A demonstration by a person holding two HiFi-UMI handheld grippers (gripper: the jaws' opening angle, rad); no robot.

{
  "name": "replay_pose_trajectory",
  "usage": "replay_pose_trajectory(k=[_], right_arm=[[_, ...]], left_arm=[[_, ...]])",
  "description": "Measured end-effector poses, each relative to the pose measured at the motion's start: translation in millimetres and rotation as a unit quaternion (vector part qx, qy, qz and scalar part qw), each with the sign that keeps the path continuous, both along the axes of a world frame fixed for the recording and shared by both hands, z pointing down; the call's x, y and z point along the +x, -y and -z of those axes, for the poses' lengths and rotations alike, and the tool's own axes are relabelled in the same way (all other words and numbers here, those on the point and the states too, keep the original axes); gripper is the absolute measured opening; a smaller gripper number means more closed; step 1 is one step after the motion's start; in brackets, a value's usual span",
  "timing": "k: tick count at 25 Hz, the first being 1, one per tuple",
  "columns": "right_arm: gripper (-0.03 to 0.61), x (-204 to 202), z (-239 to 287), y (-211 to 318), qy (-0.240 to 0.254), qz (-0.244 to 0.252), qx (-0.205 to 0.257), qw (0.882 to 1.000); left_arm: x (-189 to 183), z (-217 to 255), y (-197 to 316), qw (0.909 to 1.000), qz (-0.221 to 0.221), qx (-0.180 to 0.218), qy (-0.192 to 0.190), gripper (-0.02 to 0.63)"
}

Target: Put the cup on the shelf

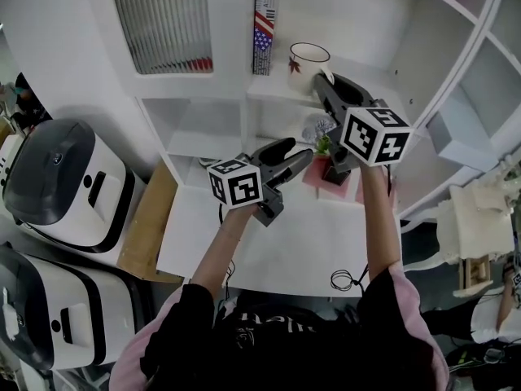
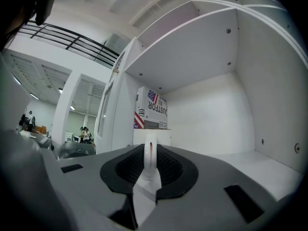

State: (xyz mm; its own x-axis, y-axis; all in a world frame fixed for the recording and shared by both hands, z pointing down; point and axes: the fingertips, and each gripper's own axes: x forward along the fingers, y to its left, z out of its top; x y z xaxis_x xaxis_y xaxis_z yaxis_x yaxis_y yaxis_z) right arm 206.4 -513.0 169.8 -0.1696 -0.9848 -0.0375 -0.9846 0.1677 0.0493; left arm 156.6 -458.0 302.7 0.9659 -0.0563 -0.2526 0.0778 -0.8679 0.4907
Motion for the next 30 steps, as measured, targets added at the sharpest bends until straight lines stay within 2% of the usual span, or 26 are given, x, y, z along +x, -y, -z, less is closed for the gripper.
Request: replay_pose_trajectory(k=[7, 13, 16, 18, 25, 30], right_arm=[[0.089, 1, -1, 10, -0.006, -0.048, -0.018, 0.999], [0.089, 0, -1, 15, -0.032, -0.092, -0.014, 0.995], [0.108, -6, -6, 15, -0.061, -0.085, -0.013, 0.994], [0.180, -9, -12, 13, -0.071, -0.079, -0.015, 0.994], [0.184, -15, -31, -21, -0.027, -0.059, -0.001, 0.998], [0.183, -32, -63, -66, 0.011, -0.029, 0.007, 0.999]], left_arm=[[-12, -54, -33, 0.9989, -0.002, -0.036, 0.029, 0.293], [-23, -65, -56, 0.9987, -0.013, -0.025, 0.042, 0.293], [-32, -62, -61, 0.9990, -0.007, -0.021, 0.039, 0.293], [-38, -61, -62, 0.9991, 0.002, -0.022, 0.036, 0.293], [-55, -72, -80, 0.9987, -0.004, -0.029, 0.042, 0.293], [-69, -75, -95, 0.9990, -0.009, -0.016, 0.040, 0.289]])
